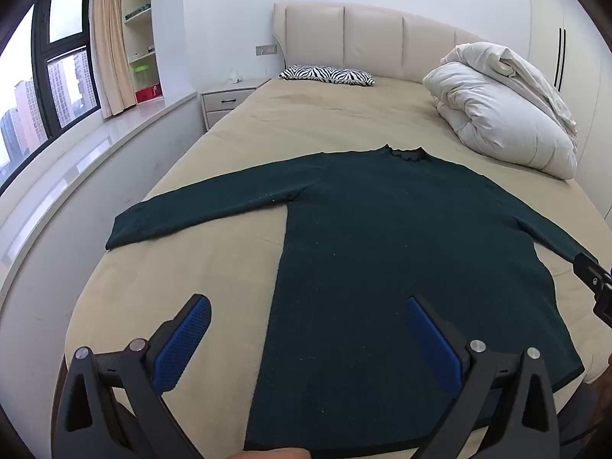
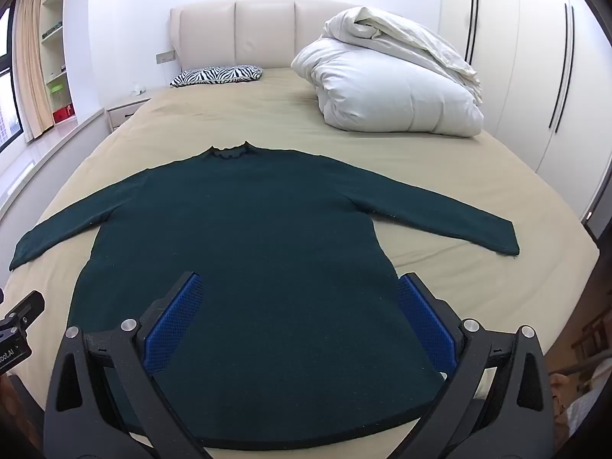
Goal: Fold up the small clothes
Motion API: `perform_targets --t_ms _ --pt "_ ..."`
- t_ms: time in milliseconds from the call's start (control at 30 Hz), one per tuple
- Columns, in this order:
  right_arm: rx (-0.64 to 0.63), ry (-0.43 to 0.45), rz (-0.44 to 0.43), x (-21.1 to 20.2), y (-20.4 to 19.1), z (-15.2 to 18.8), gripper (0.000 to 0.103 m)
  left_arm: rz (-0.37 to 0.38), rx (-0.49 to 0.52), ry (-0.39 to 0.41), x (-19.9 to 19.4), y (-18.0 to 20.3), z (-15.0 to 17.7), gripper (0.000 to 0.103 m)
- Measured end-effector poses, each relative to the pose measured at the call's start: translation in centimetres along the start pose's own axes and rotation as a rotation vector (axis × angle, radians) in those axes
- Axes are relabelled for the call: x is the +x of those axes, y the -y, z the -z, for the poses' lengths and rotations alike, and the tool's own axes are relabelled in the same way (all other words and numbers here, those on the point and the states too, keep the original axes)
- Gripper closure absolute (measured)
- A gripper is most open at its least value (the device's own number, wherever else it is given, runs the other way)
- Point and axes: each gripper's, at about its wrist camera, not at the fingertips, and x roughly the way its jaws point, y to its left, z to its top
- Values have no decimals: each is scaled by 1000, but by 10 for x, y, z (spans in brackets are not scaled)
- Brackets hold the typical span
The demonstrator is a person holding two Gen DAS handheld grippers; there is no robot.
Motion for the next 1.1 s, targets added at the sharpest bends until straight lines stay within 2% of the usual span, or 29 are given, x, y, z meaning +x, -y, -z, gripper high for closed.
perform_targets --t_ms 100,167,1100 --pt "-4 -3 -1 0 0 0 0 -21 20 6 4 2 -7 0" --pt "-5 -4 -2 0 1 -1 0 -37 35 41 -4 7 -1 0" --pt "-18 -6 6 2 -4 3 0 -34 27 35 -5 7 8 0"
